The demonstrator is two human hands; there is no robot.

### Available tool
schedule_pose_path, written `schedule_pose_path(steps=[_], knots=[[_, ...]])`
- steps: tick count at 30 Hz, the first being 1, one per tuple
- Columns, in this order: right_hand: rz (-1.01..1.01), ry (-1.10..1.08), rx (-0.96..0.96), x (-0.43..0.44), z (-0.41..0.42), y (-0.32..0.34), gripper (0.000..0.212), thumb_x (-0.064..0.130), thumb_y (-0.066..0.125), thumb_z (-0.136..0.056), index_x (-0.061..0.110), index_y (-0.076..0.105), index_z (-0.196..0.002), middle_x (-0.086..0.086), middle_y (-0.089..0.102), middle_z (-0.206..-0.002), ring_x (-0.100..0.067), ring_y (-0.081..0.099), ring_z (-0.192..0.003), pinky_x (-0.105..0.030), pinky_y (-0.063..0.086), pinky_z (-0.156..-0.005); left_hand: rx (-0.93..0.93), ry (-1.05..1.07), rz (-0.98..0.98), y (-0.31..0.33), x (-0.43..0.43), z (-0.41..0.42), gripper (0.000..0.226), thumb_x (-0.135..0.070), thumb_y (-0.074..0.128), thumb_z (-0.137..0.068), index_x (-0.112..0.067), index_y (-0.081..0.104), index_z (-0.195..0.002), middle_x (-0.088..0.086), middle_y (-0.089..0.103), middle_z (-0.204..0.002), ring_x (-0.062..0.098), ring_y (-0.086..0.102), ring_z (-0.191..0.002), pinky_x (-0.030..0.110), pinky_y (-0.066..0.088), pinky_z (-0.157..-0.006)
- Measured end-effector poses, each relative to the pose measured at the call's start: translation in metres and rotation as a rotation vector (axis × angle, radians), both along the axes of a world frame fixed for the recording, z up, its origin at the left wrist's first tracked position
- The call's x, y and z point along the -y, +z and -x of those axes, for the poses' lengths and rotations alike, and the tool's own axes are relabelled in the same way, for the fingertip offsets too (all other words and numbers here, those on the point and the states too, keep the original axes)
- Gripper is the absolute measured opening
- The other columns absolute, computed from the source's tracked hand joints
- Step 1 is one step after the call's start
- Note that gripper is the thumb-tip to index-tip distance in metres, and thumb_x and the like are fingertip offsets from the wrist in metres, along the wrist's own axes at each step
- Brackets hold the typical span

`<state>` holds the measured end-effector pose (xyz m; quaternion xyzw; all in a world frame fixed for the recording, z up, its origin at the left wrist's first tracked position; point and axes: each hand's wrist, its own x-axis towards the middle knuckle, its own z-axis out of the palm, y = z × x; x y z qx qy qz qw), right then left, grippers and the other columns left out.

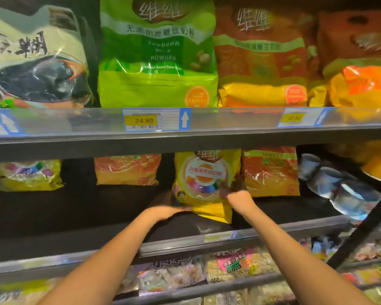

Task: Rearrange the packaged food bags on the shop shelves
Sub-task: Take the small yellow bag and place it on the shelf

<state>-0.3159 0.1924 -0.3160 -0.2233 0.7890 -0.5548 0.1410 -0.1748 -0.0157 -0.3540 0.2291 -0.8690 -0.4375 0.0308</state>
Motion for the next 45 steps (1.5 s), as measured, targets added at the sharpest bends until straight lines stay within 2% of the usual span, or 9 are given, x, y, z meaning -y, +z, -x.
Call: schedule_pose_path(steps=[8, 13, 17, 19, 22, 26, 30, 35, 45], knots=[[-0.066, -0.003, 0.029, -0.002, 0.003, 0.002, 0.074, 0.041, 0.07, -0.094, 0.016, 0.035, -0.154, -0.01, 0.054, -0.147, -0.033, 0.053, -0.134, -0.029, 0.042, -0.094, 0.04, 0.102, -0.066, 0.006, -0.016, -0.008, 0.071, -0.05, 0.086, -0.077, -0.022, 0.059, -0.137, -0.005, 0.065, -0.13, 0.014, 0.06, -0.119, 0.023, 0.044, -0.1], [-0.051, 0.03, 0.014, -0.003, -0.005, 0.01, 0.074, 0.047, 0.069, -0.093, 0.019, 0.036, -0.154, -0.01, 0.054, -0.148, -0.033, 0.054, -0.131, -0.035, 0.046, -0.097, 0.136, 0.15, -0.041, -0.019, 0.006, -0.01, 0.124, -0.101, 0.066, -0.037, -0.029, 0.06, -0.138, 0.002, 0.066, -0.137, 0.023, 0.063, -0.123, 0.043, 0.05, -0.107], [-0.01, 0.024, -0.019, -0.003, -0.018, 0.019, 0.073, 0.049, 0.068, -0.093, 0.019, 0.039, -0.152, -0.008, 0.058, -0.14, -0.032, 0.055, -0.13, -0.039, 0.048, -0.102, 0.106, 0.168, 0.045, 0.014, -0.013, -0.039, 0.101, -0.093, 0.065, -0.058, -0.022, 0.063, -0.129, 0.003, 0.07, -0.126, 0.023, 0.066, -0.112, 0.039, 0.053, -0.099], [-0.015, 0.035, -0.017, 0.0, -0.025, 0.022, 0.067, 0.052, 0.068, -0.092, 0.015, 0.047, -0.144, -0.007, 0.066, -0.123, -0.027, 0.063, -0.114, -0.036, 0.052, -0.089, 0.082, 0.195, 0.067, 0.018, -0.013, -0.05, 0.073, -0.08, 0.069, -0.072, -0.017, 0.068, -0.11, 0.006, 0.073, -0.111, 0.021, 0.068, -0.097, 0.037, 0.055, -0.088], [-0.084, 0.048, -0.029, 0.005, -0.046, 0.028, 0.055, 0.054, 0.066, -0.093, 0.006, 0.062, -0.12, -0.011, 0.07, -0.095, -0.02, 0.062, -0.08, -0.03, 0.047, -0.063, 0.014, 0.227, 0.097, 0.016, -0.005, -0.072, 0.081, -0.086, 0.071, -0.06, -0.012, 0.072, -0.093, 0.009, 0.076, -0.094, 0.021, 0.07, -0.083, 0.044, 0.057, -0.078], [-0.066, 0.037, -0.076, 0.014, -0.073, 0.03, 0.042, 0.049, 0.068, -0.093, 0.009, 0.06, -0.097, -0.018, 0.07, -0.096, -0.023, 0.06, -0.079, -0.036, 0.047, -0.071, -0.087, 0.216, 0.037, 0.018, 0.002, -0.105, 0.077, -0.084, 0.076, -0.051, -0.016, 0.074, -0.086, 0.005, 0.077, -0.085, 0.023, 0.073, -0.081, 0.039, 0.055, -0.073], [-0.074, 0.056, -0.106, 0.022, -0.114, 0.033, 0.048, 0.048, 0.064, -0.096, 0.005, 0.054, -0.114, -0.003, 0.057, -0.098, -0.022, 0.058, -0.094, -0.039, 0.045, -0.076, -0.149, 0.197, 0.011, 0.023, 0.005, -0.151, 0.06, -0.076, 0.079, -0.056, -0.031, 0.076, -0.095, -0.014, 0.078, -0.091, 0.006, 0.073, -0.087, 0.041, 0.059, -0.09], [-0.059, 0.143, -0.122, 0.041, -0.162, 0.032, 0.092, 0.06, 0.058, -0.096, 0.006, 0.022, -0.161, -0.009, 0.03, -0.166, -0.03, 0.034, -0.15, -0.045, 0.035, -0.115, -0.167, 0.23, 0.031, 0.025, 0.009, -0.213, 0.044, -0.071, 0.079, -0.064, -0.037, 0.075, -0.092, -0.016, 0.078, -0.093, 0.006, 0.072, -0.09, 0.042, 0.058, -0.09], [-0.029, 0.252, -0.083, 0.078, -0.284, 0.014, 0.09, 0.064, 0.063, -0.09, 0.012, 0.034, -0.158, -0.007, 0.047, -0.157, -0.029, 0.05, -0.138, -0.05, 0.044, -0.111, -0.116, 0.352, -0.027, 0.003, 0.028, -0.351, 0.064, -0.08, 0.076, -0.053, -0.036, 0.072, -0.1, -0.016, 0.077, -0.099, 0.008, 0.072, -0.096, 0.044, 0.058, -0.093]])
